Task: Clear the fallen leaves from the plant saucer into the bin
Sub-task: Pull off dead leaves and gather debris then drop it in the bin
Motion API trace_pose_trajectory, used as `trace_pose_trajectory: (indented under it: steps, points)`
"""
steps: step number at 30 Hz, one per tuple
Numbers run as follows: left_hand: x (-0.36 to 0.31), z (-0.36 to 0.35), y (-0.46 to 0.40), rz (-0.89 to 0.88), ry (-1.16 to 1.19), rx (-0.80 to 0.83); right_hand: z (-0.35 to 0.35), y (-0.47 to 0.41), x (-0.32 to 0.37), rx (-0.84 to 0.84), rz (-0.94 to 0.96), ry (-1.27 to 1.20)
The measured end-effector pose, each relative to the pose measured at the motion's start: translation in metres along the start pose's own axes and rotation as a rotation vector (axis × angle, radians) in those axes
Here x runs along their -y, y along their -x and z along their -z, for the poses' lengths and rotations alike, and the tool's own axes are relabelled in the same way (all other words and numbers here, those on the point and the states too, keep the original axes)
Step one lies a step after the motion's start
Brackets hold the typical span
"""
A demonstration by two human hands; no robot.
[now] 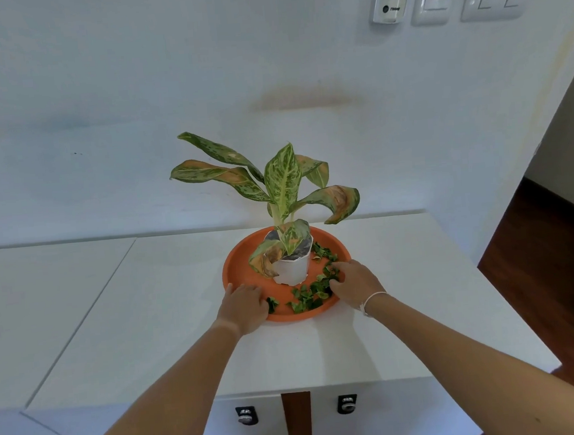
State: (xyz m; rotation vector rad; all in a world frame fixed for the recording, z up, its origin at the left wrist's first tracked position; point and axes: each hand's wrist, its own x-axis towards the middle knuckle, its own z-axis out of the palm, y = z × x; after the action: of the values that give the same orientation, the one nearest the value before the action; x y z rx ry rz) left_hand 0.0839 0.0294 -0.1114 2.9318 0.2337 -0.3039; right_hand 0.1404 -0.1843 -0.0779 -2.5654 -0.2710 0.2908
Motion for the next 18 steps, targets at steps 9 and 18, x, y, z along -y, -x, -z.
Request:
trace_pose_trajectory:
  steps: [9,18]
  points:
    - [-0.001,0.006,-0.001,-0.007,0.149,-0.065,-0.002,-0.011,0.014,0.09,0.055,0.271]
    - [0.001,0.003,-0.012,0.048,0.229,-0.135,-0.024,-0.02,0.025,0.171,0.05,0.471]
